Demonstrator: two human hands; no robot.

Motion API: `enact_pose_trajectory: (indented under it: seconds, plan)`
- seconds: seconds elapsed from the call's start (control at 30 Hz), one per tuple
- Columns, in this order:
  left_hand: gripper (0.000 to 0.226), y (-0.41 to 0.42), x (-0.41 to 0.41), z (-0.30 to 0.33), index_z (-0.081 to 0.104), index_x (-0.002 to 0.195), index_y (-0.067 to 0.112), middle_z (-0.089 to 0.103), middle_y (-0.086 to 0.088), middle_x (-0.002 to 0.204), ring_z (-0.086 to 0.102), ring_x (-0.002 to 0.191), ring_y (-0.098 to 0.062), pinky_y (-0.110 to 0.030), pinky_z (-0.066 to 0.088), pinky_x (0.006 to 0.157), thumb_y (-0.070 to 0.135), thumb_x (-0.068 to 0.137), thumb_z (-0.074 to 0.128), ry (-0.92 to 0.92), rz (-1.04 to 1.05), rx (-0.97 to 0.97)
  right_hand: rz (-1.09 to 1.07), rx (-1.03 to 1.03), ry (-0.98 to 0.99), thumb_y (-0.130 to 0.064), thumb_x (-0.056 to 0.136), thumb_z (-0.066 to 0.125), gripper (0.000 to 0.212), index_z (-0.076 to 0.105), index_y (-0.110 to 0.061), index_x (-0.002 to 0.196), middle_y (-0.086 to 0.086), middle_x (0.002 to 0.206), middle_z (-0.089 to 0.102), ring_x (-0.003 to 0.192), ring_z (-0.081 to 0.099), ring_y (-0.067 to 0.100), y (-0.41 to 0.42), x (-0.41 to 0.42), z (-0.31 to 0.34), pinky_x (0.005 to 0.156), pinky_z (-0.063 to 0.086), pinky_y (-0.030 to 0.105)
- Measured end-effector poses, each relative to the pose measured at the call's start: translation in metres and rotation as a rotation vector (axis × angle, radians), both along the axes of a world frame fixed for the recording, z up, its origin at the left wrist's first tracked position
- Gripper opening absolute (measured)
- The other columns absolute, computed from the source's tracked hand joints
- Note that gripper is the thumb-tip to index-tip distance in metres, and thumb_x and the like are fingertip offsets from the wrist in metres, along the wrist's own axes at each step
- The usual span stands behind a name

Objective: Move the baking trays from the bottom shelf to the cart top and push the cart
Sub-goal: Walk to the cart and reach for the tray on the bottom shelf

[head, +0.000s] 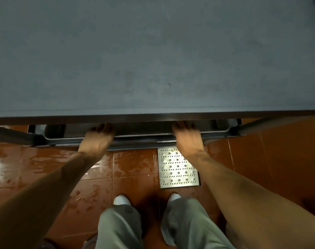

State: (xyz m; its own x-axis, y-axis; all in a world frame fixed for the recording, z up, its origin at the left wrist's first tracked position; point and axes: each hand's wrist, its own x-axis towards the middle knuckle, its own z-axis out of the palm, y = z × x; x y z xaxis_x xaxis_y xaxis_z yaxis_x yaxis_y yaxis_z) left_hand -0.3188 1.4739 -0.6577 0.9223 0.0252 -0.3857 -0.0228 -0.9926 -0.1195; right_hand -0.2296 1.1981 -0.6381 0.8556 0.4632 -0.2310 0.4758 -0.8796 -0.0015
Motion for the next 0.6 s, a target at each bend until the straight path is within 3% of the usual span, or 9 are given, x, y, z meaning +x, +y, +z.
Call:
enact_pose_trajectory:
  seconds: [0.1,0.3,0.4,0.5,0.6]
  plan:
    - [0.059,-0.002,-0.016,0.034,0.044,0.132,0.015,0.051,-0.011,0.131,0.059,0.103,-0.026,-0.034,0.048,0.079,0.007,0.080,0.069,0.004,0.001,0.001,0.009,0.013,0.016,0.002,0.079,0.065,0.042,0.054,-0.011,0.118,0.012,0.116,0.062,0.104,0.058,0.029,-0.006,-0.017,0.025,0.092,0.045,0.039]
    - [0.036,-0.014,-0.052,0.101,0.053,0.117,0.013,0.057,-0.007,0.112,0.055,0.098,-0.023,-0.034,0.047,0.082,0.008,0.084,0.066,-0.088,0.031,-0.121,0.131,0.041,0.020,-0.014,0.090,0.064,0.029,0.055,-0.014,0.117,0.008,0.116,0.063,0.111,0.055,0.025,0.005,-0.041,0.081,0.098,0.041,0.037]
    - [0.026,-0.017,-0.063,0.130,0.052,0.116,0.014,0.055,-0.003,0.109,0.054,0.094,-0.018,-0.027,0.042,0.073,0.023,0.093,0.060,-0.132,0.033,-0.131,0.134,0.073,0.034,-0.012,0.089,0.062,0.028,0.056,-0.013,0.116,0.007,0.112,0.062,0.108,0.054,0.024,0.002,-0.050,0.111,0.096,0.041,0.037]
    - [0.040,-0.023,-0.072,0.159,0.052,0.117,0.015,0.058,-0.001,0.109,0.057,0.092,-0.015,-0.022,0.036,0.064,0.048,0.096,0.050,-0.139,0.018,-0.143,0.157,0.089,0.049,-0.012,0.089,0.063,0.027,0.056,-0.013,0.115,0.006,0.109,0.063,0.103,0.054,0.022,-0.002,-0.064,0.141,0.092,0.041,0.035]
    - [0.042,-0.030,-0.084,0.186,0.049,0.119,0.018,0.060,0.001,0.110,0.060,0.093,-0.014,-0.022,0.038,0.060,0.053,0.096,0.045,-0.131,-0.052,-0.115,0.168,0.094,0.057,-0.016,0.089,0.066,0.026,0.057,-0.012,0.113,0.006,0.108,0.064,0.102,0.055,0.022,-0.005,-0.077,0.168,0.088,0.040,0.034]
